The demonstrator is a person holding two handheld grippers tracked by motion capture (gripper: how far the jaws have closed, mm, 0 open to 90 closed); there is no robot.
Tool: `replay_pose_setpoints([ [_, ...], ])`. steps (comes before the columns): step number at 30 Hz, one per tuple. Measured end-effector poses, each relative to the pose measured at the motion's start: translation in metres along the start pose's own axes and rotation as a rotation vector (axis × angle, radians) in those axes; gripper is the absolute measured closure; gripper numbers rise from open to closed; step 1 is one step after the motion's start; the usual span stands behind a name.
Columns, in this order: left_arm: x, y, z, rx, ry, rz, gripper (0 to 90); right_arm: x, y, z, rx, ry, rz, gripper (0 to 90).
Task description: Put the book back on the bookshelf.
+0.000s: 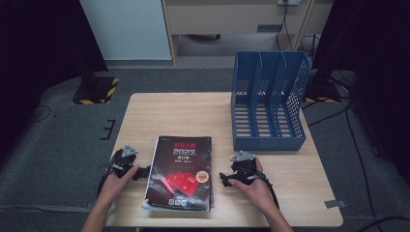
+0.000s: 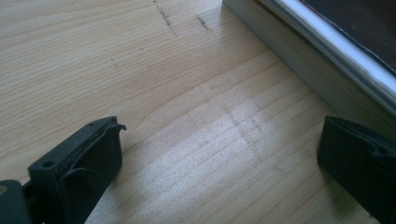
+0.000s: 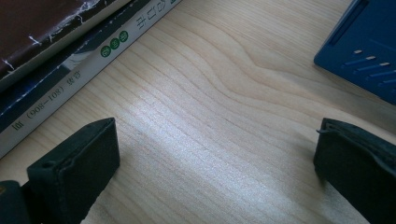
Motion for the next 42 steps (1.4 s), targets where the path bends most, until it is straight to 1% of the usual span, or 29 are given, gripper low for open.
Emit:
replay_pose_setpoints([
  [3,0.0,0.0,0.0,0.006,-0.005,-0.004,0.0,0.0,0.0,0.0,-0.001,0.001,0.001,0.8],
  [6,-0.004,-0.003,0.001,0.023,-0.042,-0.009,3.5,0.0,0.0,0.0,-0.001,-0.002,0.004,0.8],
  [9,-0.005,-0.005,0.002,0.029,-0.046,-0.006,3.7,0.001,-0.001,0.0,-0.003,-0.012,0.016,0.9],
  [11,-0.006,-0.009,0.005,0.051,-0.059,-0.003,3.9,0.001,-0.001,0.0,0.001,-0.008,0.013,2.8],
  [14,-0.006,-0.012,0.007,0.069,-0.07,0.001,4.4,0.002,-0.003,0.0,0.002,0.006,0.011,6.2],
  [16,-0.006,-0.016,0.009,0.085,-0.067,-0.002,5.3,0.001,-0.004,0.001,0.004,0.014,0.021,8.2],
  [18,-0.005,-0.02,0.012,0.102,-0.069,-0.006,5.4,0.0,-0.006,0.002,0.003,0.0,0.018,9.1],
  [21,-0.001,-0.025,0.016,0.128,-0.067,-0.011,8.8,-0.004,-0.011,0.004,0.019,0.001,0.027,13.4],
  [22,0.0,-0.026,0.017,0.13,-0.067,-0.013,9.0,-0.004,-0.013,0.006,0.029,-0.01,0.023,15.0],
  [23,0.002,-0.028,0.019,0.132,-0.06,-0.013,10.1,-0.005,-0.014,0.006,0.033,-0.007,0.023,17.3],
  [24,0.003,-0.03,0.02,0.139,-0.054,-0.012,13.3,-0.006,-0.018,0.008,0.039,0.0,0.031,20.0],
  [25,0.004,-0.032,0.022,0.147,-0.052,-0.012,14.8,-0.006,-0.02,0.009,0.045,-0.005,0.035,21.4],
  [28,0.008,-0.038,0.026,0.17,-0.051,-0.014,16.1,-0.009,-0.032,0.015,0.08,-0.003,0.056,28.2],
  [29,0.009,-0.039,0.028,0.175,-0.059,-0.016,17.0,-0.011,-0.035,0.018,0.083,-0.007,0.071,29.6],
  [30,0.011,-0.04,0.029,0.183,-0.066,-0.023,17.0,-0.013,-0.038,0.02,0.092,-0.011,0.071,31.5],
  [32,0.015,-0.042,0.032,0.189,-0.057,-0.039,17.8,-0.02,-0.042,0.028,0.104,-0.041,0.08,32.6],
  [33,0.018,-0.042,0.033,0.19,-0.049,-0.042,18.8,-0.022,-0.044,0.031,0.105,-0.047,0.088,33.2],
  [36,0.026,-0.043,0.037,0.193,-0.036,-0.057,19.3,-0.03,-0.046,0.042,0.119,-0.062,0.122,36.5],
  [37,0.029,-0.042,0.038,0.193,-0.03,-0.06,19.7,-0.031,-0.045,0.046,0.118,-0.072,0.119,36.5],
  [42,0.039,-0.039,0.041,0.184,-0.004,-0.072,20.0,-0.037,-0.033,0.065,0.111,-0.076,0.145,37.3],
])
Point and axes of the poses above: each handheld gripper's, and its own axes: y roughly forward along the jaws, z roughly out of its top, x roughly to its right, the point moved 4 cm from there along y, roughly forward along the jaws, and after that the axes turned 4 degrees about y, right-handed, at the moved point
